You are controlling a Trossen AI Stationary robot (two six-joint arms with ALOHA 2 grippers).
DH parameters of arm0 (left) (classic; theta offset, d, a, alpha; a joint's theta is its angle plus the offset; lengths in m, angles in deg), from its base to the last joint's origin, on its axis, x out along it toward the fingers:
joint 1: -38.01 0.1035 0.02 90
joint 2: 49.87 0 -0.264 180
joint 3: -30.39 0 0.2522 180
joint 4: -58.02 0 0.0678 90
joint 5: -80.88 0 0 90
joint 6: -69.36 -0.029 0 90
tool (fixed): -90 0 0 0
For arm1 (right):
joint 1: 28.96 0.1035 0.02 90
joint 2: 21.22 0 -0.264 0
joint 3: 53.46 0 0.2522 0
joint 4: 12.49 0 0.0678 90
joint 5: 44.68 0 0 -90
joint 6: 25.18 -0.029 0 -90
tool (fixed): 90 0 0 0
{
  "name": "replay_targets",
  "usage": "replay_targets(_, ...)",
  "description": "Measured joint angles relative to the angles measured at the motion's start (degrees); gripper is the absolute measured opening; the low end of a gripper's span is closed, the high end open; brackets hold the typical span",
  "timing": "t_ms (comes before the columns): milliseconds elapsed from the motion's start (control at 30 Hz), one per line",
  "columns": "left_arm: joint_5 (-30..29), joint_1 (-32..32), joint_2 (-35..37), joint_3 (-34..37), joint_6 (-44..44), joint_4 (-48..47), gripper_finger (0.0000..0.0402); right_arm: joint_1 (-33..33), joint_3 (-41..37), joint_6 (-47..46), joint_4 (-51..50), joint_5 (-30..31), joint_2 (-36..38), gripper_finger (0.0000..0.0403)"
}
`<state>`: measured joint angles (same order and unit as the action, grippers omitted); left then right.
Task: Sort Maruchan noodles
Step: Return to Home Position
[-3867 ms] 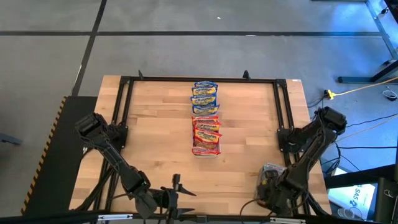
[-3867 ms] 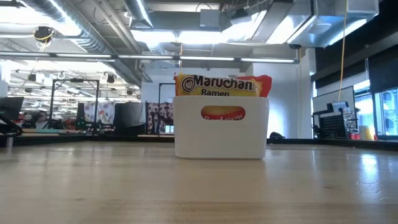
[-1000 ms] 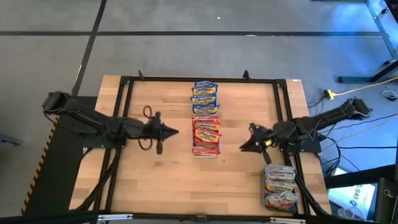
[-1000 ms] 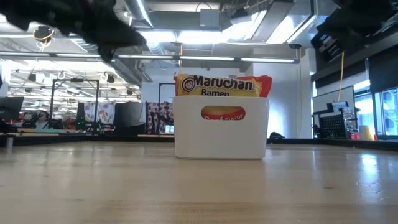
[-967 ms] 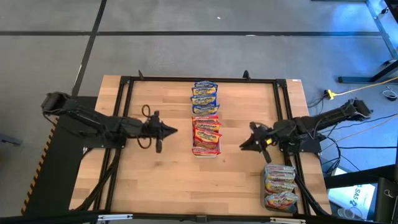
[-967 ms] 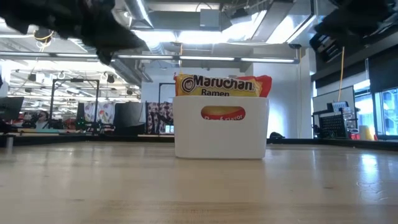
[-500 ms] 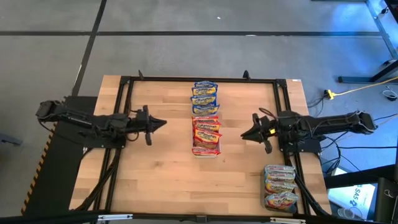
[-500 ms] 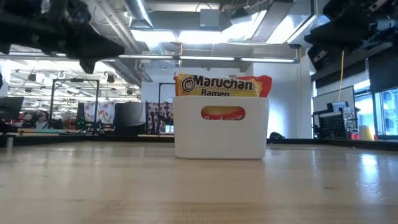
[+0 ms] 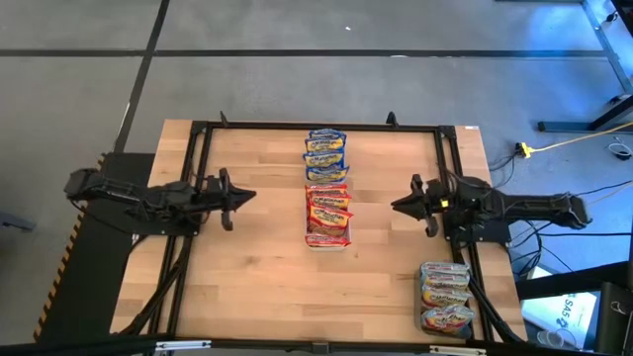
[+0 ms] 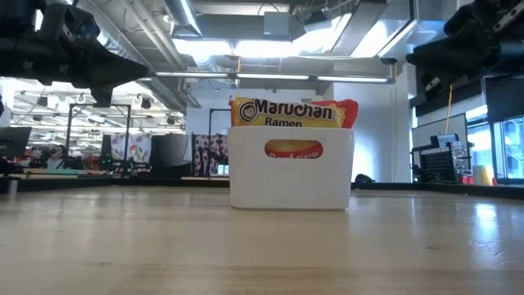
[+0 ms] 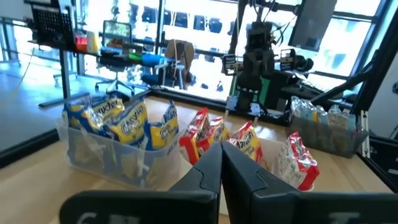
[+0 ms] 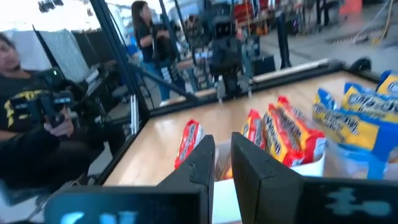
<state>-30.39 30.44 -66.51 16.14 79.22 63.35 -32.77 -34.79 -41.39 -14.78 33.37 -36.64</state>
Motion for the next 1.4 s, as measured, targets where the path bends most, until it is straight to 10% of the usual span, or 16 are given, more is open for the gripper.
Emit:
replay_targets(367, 1.2, 0.0, 9.5, 0.0, -1.8, -9.6, 0.0004, 0.0, -4.5, -0.6, -6.3, 4.1, 15.4, 0.0032)
replay_targets(800, 12.0, 6.5, 16.5, -0.4, 0.3, -18.0, 0.0001, 0.0, -4.4, -1.1, -7.8, -2.2, 15.1, 0.0033)
replay_targets(1400, 11.8, 9.9, 16.3, -0.4, -1.4, -18.1, 0.0002, 0.0, -4.4, 0.0, -8.6, 0.8, 14.9, 0.0033)
